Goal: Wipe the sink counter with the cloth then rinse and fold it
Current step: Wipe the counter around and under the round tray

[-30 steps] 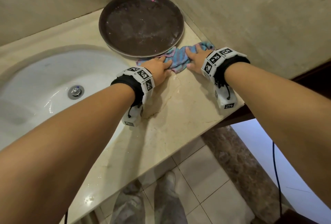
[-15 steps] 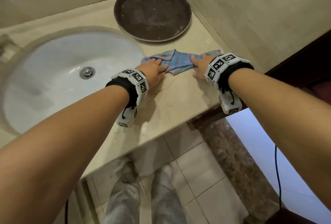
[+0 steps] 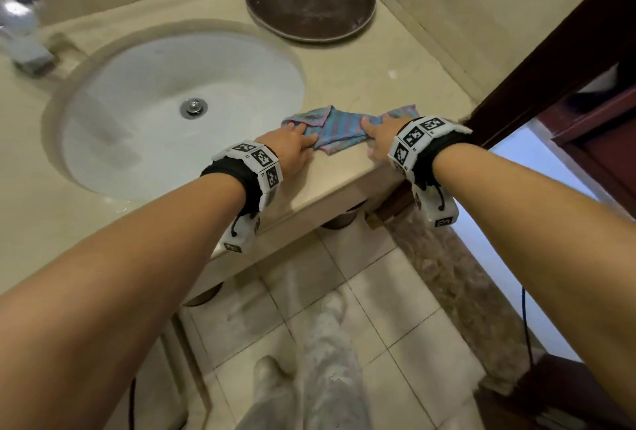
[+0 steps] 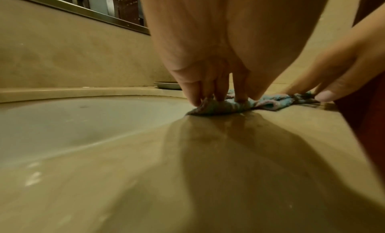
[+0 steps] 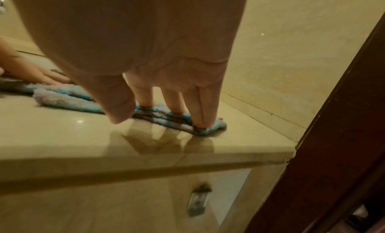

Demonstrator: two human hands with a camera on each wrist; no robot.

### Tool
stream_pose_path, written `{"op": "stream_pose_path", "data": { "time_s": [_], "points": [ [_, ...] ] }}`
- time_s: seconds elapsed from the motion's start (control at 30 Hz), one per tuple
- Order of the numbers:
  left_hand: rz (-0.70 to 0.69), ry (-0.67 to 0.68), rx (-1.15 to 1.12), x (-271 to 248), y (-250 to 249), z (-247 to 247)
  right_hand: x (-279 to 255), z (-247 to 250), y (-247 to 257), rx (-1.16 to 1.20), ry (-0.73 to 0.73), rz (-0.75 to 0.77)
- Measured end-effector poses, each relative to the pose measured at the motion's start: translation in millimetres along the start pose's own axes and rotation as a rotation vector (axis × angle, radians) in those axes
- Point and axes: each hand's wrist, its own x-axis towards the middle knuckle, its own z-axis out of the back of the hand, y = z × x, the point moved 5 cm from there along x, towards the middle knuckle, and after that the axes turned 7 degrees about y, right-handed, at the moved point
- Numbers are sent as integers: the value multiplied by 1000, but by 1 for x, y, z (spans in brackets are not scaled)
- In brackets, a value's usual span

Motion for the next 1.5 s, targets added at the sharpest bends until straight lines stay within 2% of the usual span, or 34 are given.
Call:
{"op": "stream_pose_path", "data": {
  "time_s": [0.2, 0.43, 0.57, 0.7, 1.07, 1.23, 1.4, 1.5],
  "points": [
    [39, 22, -22, -61, 19, -30, -37, -15, 57, 38, 27, 9],
    [182, 37, -11, -130, 50, -60, -67, -11, 129, 19, -13, 58],
    [246, 59, -87, -170, 60, -76, -74, -6, 168, -30, -19, 113],
    [341, 42, -160, -212, 73, -90, -85, 0, 214, -76, -28, 217],
    [575, -50, -312, -287, 116, -126, -121, 3, 303, -176, -94, 372],
    [606, -69, -290, -301, 118, -133, -126, 1, 314, -188, -123, 421],
    [632, -44, -321, -294, 108, -131, -125, -3, 297, -219, -86, 445],
    [601, -32, -283, -282, 99, -129, -123, -7, 280, -200, -79, 424]
  ]
}}
